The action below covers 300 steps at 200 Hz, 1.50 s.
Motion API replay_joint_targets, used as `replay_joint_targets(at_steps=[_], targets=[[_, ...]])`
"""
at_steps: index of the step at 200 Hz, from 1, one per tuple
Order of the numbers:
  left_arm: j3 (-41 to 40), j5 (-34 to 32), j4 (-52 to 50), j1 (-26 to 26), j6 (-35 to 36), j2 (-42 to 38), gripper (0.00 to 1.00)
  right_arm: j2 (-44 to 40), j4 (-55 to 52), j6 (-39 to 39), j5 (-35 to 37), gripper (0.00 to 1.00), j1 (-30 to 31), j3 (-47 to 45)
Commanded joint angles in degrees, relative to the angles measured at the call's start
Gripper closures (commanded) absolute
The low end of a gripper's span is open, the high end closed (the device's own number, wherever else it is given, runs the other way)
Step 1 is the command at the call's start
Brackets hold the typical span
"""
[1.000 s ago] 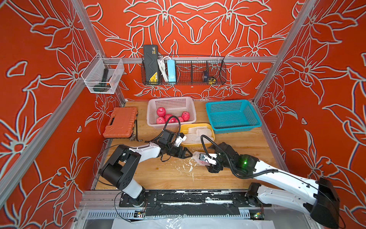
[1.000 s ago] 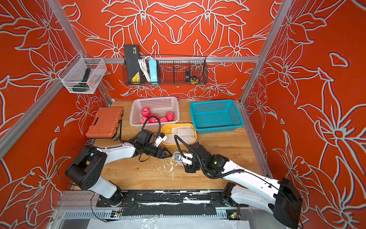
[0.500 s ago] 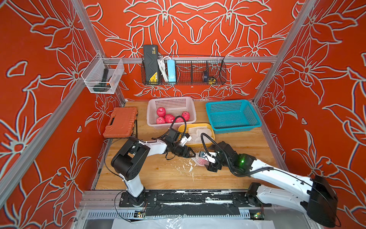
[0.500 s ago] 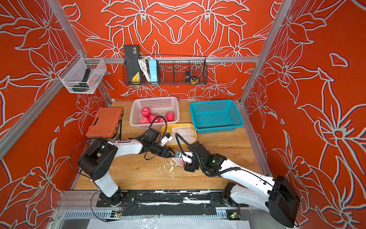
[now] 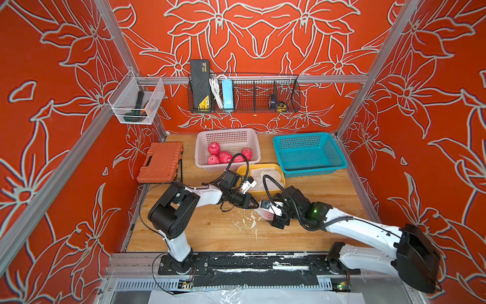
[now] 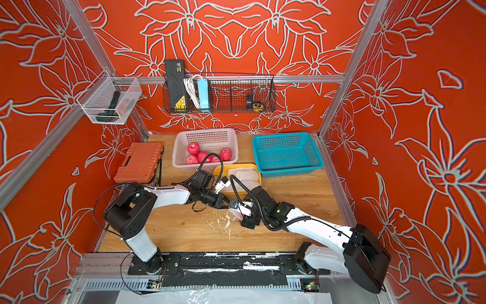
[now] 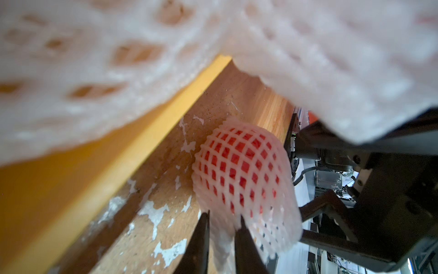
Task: Remove foam nets from apples
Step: Remove the foam net from the apple.
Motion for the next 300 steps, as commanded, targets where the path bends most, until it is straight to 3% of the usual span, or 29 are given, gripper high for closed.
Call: replay_joint_targets(at_steps=[1, 32, 111, 141, 170, 192, 223, 235, 253, 266, 300], targets=[[-0.45, 1.77, 1.56, -0.46, -0.17, -2.52, 0.9, -0.34, 3.51, 2.47, -3.04, 0.07, -1.24, -0.39], [-0.85, 1.6, 2.17, -0.52, -1.26, -6.58, 1.0, -0.1, 4.37, 2.76, -6.32, 0.11, -2.25, -0.68], [-0.6, 2.43, 0.69, -0.68, -0.62, -9.46, 1.0, 4.25, 6.7, 3.84, -17.22, 0.42, -7.35, 1.03], [-0.25, 3.18, 0.65, -1.17, -0.63, -9.45, 1.0, 6.71, 7.59, 3.7, -18.64, 0.45, -7.68, 1.93], [0.32, 2.83, -0.64, -1.14, 0.22, -9.42, 1.0, 7.02, 7.35, 3.39, -19.87, 0.66, -7.64, 2.92], [0.84, 1.91, -1.91, -1.11, 1.23, -9.61, 1.0, 5.59, 7.85, 3.56, -20.07, 0.69, -7.66, 2.83], [1.08, -2.02, -1.89, -1.11, 2.78, -11.96, 0.82, 4.49, 7.72, 3.3, -19.96, 0.82, -7.64, 2.59], [0.91, -3.76, -1.31, -1.12, 3.35, -13.52, 0.73, 4.86, 7.37, 3.17, -20.08, 0.82, -7.64, 2.62], [0.76, -7.45, -1.65, -1.18, 5.53, -16.13, 0.53, 5.59, 7.17, 3.22, -20.48, 0.88, -7.71, 2.91], [-0.33, -10.8, -1.27, -1.15, 7.58, -19.13, 0.44, 5.97, 7.26, 3.21, -20.55, 0.95, -7.68, 3.1], [-7.25, -19.78, 0.27, -1.16, 17.07, -27.9, 0.22, 5.62, 8.36, 3.88, -20.39, 0.96, -7.81, 3.09]])
